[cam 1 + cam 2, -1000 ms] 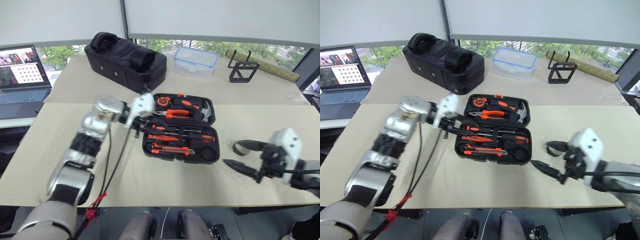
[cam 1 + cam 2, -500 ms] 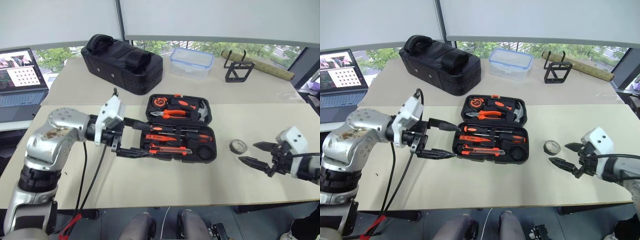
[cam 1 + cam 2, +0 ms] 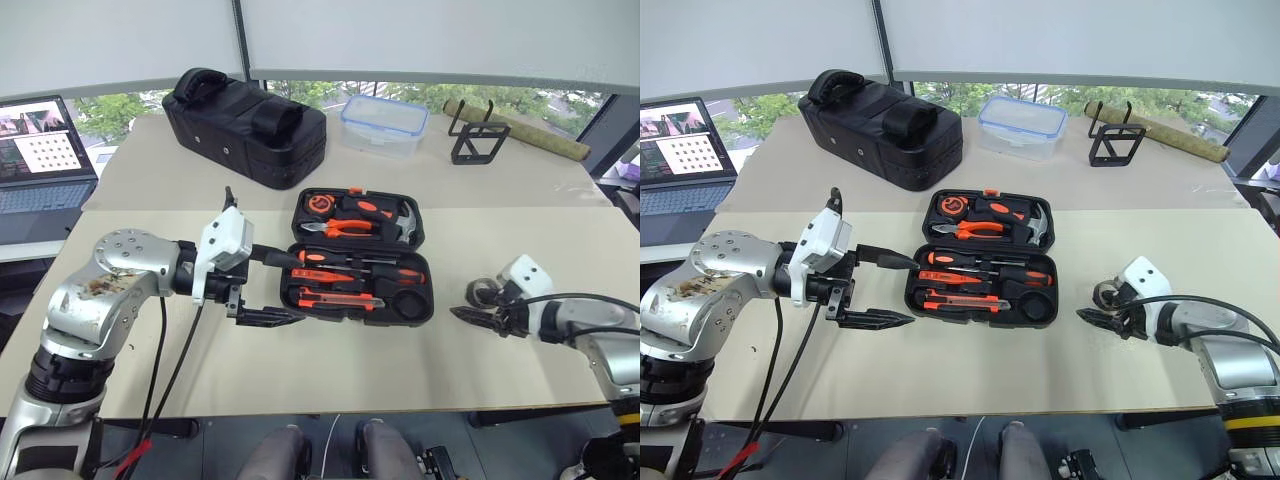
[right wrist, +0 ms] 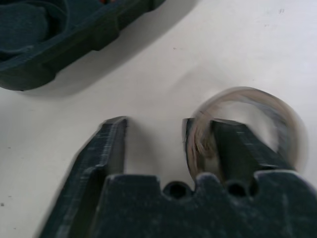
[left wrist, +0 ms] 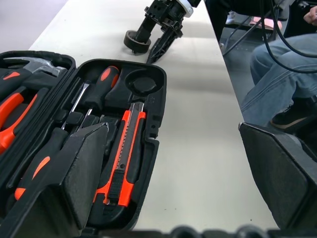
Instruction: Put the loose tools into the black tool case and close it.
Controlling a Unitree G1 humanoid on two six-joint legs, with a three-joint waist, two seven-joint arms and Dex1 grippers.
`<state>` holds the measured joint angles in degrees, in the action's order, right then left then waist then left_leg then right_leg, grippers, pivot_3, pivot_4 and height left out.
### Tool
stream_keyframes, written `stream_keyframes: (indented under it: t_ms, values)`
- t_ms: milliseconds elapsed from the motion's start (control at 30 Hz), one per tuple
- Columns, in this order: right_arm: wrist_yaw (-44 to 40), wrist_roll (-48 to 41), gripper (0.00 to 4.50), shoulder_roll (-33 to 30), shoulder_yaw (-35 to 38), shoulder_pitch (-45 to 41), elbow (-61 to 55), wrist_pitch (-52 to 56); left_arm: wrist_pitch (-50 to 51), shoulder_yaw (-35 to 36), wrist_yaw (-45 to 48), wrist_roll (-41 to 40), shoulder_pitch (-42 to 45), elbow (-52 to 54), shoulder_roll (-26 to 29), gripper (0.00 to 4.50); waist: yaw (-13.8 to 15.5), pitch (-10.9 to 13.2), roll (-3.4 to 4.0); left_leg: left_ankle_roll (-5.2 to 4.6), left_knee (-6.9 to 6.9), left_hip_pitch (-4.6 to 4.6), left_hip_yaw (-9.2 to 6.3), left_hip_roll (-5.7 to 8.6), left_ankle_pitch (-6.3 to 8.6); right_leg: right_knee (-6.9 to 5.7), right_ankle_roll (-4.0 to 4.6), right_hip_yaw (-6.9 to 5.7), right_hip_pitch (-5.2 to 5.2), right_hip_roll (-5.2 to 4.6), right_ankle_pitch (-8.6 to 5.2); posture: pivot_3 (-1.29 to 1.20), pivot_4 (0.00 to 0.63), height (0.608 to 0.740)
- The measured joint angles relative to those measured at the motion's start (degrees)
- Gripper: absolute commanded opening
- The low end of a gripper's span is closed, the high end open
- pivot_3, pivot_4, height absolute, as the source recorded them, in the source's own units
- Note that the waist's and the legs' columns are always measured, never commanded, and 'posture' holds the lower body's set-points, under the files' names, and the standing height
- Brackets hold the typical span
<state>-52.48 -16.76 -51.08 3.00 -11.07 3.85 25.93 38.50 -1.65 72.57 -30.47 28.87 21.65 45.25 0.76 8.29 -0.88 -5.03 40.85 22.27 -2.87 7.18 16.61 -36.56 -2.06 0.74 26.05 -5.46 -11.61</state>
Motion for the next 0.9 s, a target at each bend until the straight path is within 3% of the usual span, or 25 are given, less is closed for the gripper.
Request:
stream_keyframes:
  t_ms: [167, 433, 633, 800, 900]
  values:
    - [-0.66, -0.04, 0.07, -0.01, 0.61, 0.26, -0.04, -0.47, -1.12, -1.16, 0.0, 0.14, 0.14, -0.26, 0.13, 4.5, 0.04, 0.0, 0.0, 0.0, -0.01, 0.0, -0.01, 0.0, 0.0, 0.0, 0.0, 0.0, 0.0, 0.0, 0.0, 0.0, 0.15, 0.722]
    - [-7.31, -7.49, 0.07, -2.78, 4.14, 0.93, -13.33, 4.54, -4.38, -3.65, 0.61, 1.91, 0.1, -2.25, 0.49, 4.5, -0.17, 0.03, 0.06, 0.02, -0.06, 0.01, 0.0, -0.03, 0.01, 0.0, 0.01, 0.02, 0.05, 0.02, 0.0, 0.0, 0.15, 0.722]
    - [-5.34, -8.79, 0.07, 1.43, -3.5, -3.26, -23.12, 9.24, -6.58, -5.96, 0.67, 3.77, 0.04, -4.61, 0.46, 4.5, -0.09, 0.03, 0.06, 0.01, -0.07, 0.04, -0.01, -0.03, 0.01, 0.0, 0.01, 0.04, 0.09, 0.0, -0.01, 0.0, 0.15, 0.722]
    - [-2.21, -5.58, 0.07, 2.52, -7.72, -4.35, -23.2, 9.93, -7.43, -6.16, 0.66, 3.9, 0.04, -4.98, 0.49, 4.5, 0.46, 0.03, 0.05, 0.0, -0.03, 0.05, -0.04, 0.01, 0.01, 0.27, 0.0, -0.07, 0.05, -0.01, 0.0, 0.0, 0.15, 0.722]
    - [-1.92, -2.64, 1.03, 2.29, -9.96, -4.55, -21.29, 9.87, -7.5, -6.16, 0.66, 3.92, 0.04, -5.01, 0.5, 4.5, 0.34, 0.03, 0.05, 0.01, -0.05, 0.06, -0.03, 0.0, 0.01, 0.23, 0.0, -0.1, 0.03, 0.0, 0.01, 0.0, 0.15, 0.722]
